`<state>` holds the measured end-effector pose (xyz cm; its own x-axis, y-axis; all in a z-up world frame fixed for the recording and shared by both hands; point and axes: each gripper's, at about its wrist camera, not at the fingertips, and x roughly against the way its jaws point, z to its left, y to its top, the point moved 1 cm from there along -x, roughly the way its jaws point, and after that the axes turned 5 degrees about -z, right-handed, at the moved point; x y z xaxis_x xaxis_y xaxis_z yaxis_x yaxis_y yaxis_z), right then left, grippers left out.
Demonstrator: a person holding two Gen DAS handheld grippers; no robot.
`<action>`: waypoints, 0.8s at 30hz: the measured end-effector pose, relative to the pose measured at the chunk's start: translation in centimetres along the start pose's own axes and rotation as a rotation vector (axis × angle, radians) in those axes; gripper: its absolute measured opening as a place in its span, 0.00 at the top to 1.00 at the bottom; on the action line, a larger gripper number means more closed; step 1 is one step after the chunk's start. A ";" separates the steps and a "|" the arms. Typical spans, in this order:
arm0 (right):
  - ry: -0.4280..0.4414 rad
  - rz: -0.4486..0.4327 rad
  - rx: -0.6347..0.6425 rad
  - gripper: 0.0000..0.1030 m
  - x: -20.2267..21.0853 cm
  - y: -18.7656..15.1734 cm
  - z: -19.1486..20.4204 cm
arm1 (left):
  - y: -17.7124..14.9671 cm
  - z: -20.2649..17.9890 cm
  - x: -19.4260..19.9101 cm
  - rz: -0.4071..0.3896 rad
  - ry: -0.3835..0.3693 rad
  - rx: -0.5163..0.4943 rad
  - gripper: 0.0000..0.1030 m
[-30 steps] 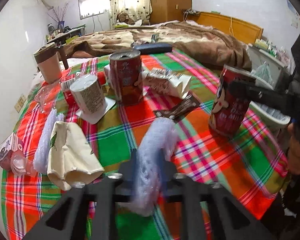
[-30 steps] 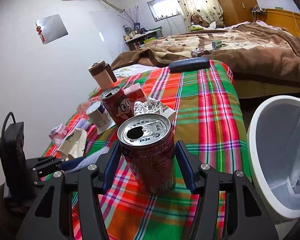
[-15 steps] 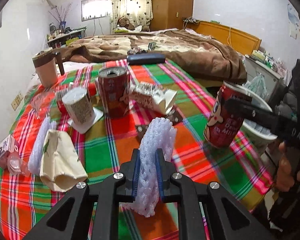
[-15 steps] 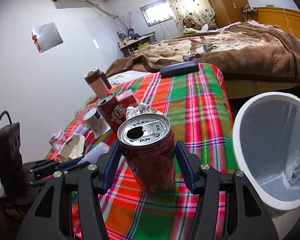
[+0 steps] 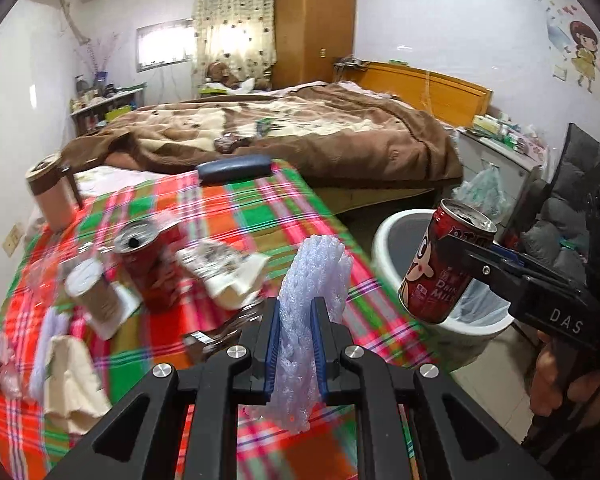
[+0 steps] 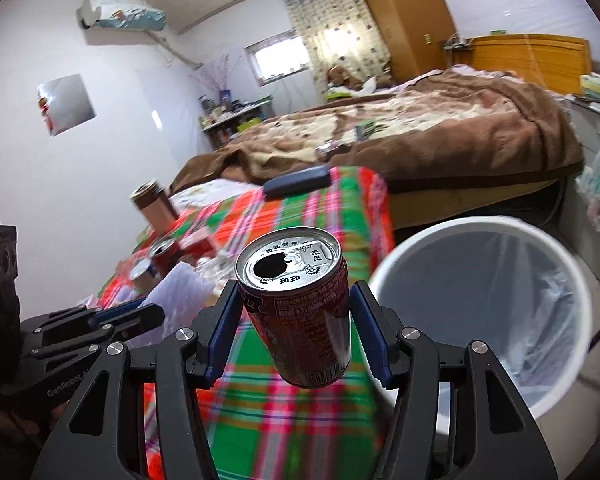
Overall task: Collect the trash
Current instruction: 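Carry the can and foam net to the white bin while both tools open to drop them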
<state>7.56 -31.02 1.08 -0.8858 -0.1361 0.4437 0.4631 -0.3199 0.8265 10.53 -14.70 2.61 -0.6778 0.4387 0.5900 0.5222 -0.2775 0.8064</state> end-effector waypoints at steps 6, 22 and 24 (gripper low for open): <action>-0.094 -0.028 -0.004 0.45 1.0 1.0 -2.7 | 1.7 -3.9 -2.4 0.004 -0.071 -0.022 0.85; -0.286 0.053 -0.058 0.45 0.1 0.5 -9.6 | 3.2 -11.7 -9.8 0.092 -0.200 -0.086 0.84; -0.312 0.079 -0.065 0.44 -0.5 0.2 -10.1 | 3.0 -12.2 -10.6 0.106 -0.200 -0.093 0.85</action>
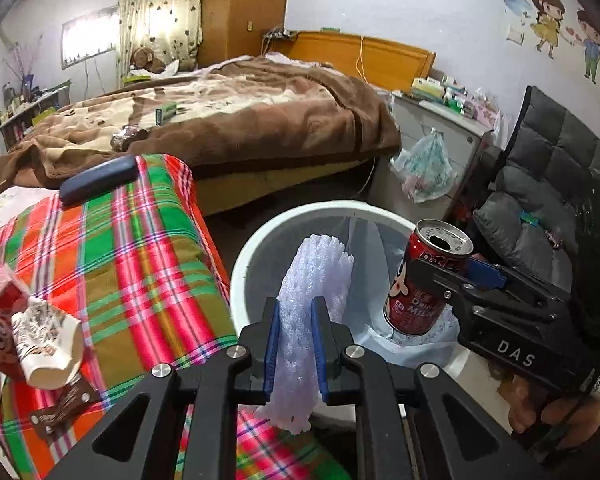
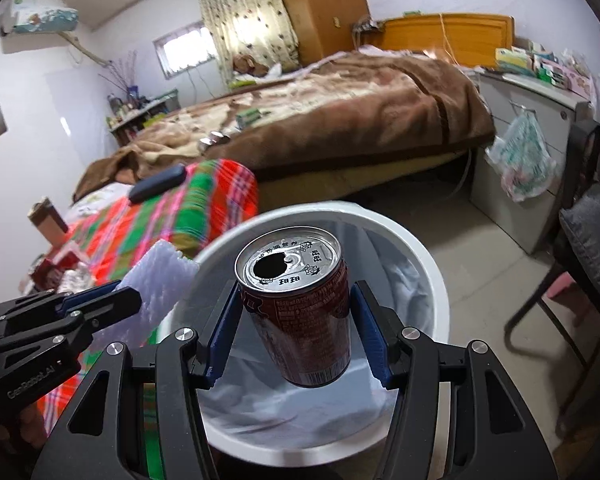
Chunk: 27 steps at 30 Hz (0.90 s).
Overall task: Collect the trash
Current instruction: 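Carry the can and foam net to the white bin while both tools open to drop them, then move both open tools back over the plaid-covered bed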
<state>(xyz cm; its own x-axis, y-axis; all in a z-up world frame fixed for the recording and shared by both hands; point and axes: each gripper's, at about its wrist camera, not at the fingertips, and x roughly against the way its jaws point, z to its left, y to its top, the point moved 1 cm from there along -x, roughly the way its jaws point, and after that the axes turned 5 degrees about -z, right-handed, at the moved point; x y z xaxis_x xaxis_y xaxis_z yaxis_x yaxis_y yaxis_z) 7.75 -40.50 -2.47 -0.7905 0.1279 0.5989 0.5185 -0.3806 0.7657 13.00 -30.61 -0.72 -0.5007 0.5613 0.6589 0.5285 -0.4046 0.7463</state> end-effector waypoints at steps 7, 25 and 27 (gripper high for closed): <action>-0.033 0.043 0.019 0.38 -0.1 -0.5 -0.9 | -0.5 0.1 -1.5 0.019 0.017 0.003 0.40; 0.016 -0.048 0.016 0.36 2.7 0.0 2.1 | -1.6 4.0 5.7 -0.077 0.116 0.063 0.38; 0.026 -0.062 0.032 0.36 2.8 0.0 3.0 | -1.9 4.7 6.6 -0.085 0.128 0.083 0.38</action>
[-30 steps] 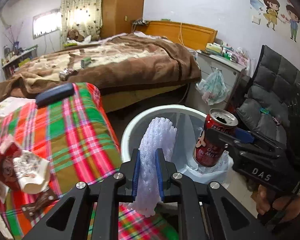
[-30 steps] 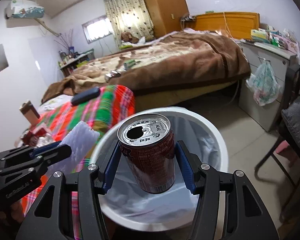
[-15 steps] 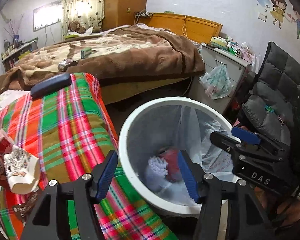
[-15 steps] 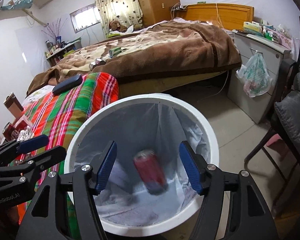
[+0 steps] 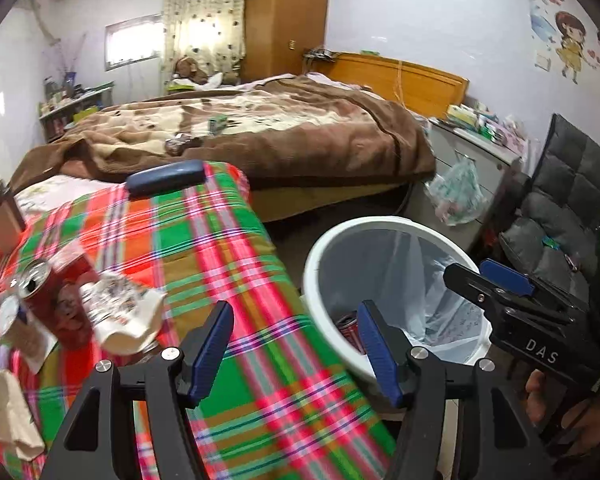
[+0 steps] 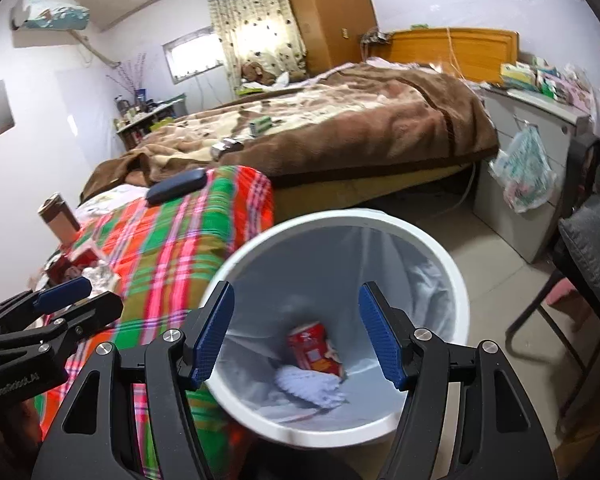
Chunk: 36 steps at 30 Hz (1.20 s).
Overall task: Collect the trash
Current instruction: 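Move both open tools back over the plaid-covered bed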
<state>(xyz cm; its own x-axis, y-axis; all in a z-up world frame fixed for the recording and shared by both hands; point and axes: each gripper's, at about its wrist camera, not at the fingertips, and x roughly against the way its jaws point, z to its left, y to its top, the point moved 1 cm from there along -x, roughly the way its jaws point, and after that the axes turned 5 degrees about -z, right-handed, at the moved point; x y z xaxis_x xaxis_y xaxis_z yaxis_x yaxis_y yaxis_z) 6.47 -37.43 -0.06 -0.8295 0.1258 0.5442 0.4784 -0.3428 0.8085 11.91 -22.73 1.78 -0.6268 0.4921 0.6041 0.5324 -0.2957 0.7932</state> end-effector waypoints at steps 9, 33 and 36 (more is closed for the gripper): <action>0.080 -0.022 0.059 0.36 0.1 -0.6 4.2 | -1.7 4.6 3.7 -0.036 0.079 0.068 0.38; 0.260 0.067 0.250 0.36 -3.6 -2.9 15.3 | -8.9 23.8 12.8 -0.085 0.396 0.383 0.15; 0.281 0.089 0.287 0.36 -4.3 -3.1 16.7 | -9.7 25.2 13.6 -0.094 0.420 0.381 0.15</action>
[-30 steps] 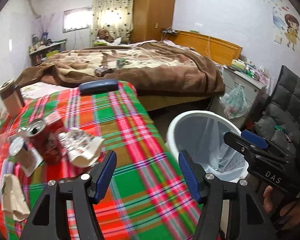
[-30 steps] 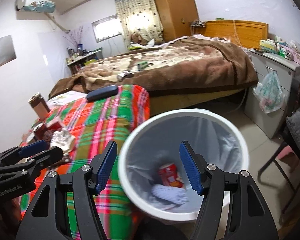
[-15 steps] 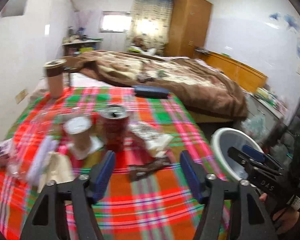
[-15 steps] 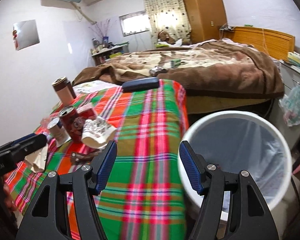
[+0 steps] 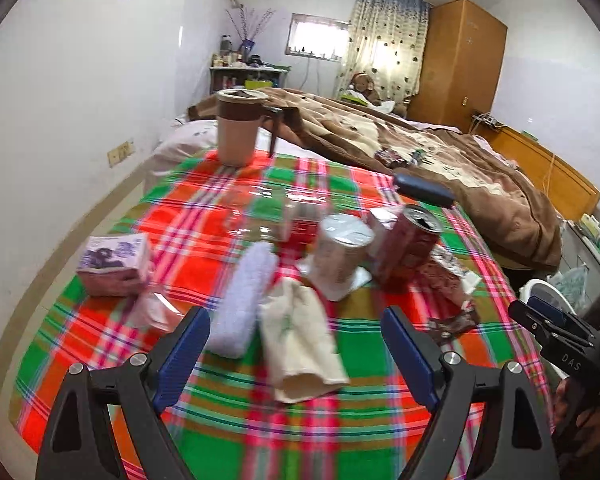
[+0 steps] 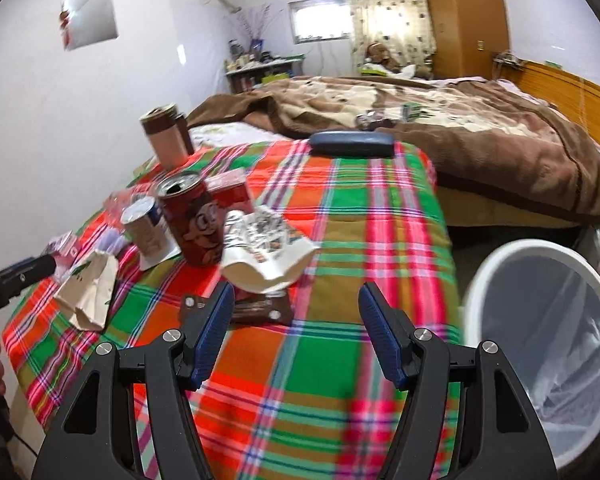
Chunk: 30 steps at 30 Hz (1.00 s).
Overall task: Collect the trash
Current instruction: 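Move both open tools back over the plaid-covered bed, then grasp the second white foam net with the left tool while the right tool grasps the printed paper cup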
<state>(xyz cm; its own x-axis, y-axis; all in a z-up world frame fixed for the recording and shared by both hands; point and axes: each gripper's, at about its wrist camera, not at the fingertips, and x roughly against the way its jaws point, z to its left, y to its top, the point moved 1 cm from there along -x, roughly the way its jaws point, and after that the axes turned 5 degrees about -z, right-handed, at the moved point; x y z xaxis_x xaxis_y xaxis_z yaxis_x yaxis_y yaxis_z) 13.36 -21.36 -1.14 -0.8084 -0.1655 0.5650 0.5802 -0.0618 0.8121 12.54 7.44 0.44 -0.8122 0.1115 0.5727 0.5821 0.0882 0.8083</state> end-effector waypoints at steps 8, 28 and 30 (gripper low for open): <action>0.001 0.048 0.086 0.36 -2.1 0.5 2.0 | 0.2 3.1 -0.9 0.032 0.047 0.011 0.15; 0.033 0.110 0.113 0.64 -5.4 1.5 3.6 | 0.7 4.4 -6.3 0.144 0.000 0.002 0.38; 0.030 0.114 0.115 0.64 -5.6 1.5 3.7 | 0.6 4.6 -7.2 0.170 0.010 0.008 0.38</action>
<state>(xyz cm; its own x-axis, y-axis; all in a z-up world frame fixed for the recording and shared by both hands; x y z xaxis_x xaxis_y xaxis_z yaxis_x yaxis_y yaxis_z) 18.39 -16.89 -2.54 -0.7337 -0.1949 0.6510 0.6512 0.0720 0.7555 18.92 11.23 -3.79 -0.7025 0.1153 0.7023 0.7112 0.0771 0.6987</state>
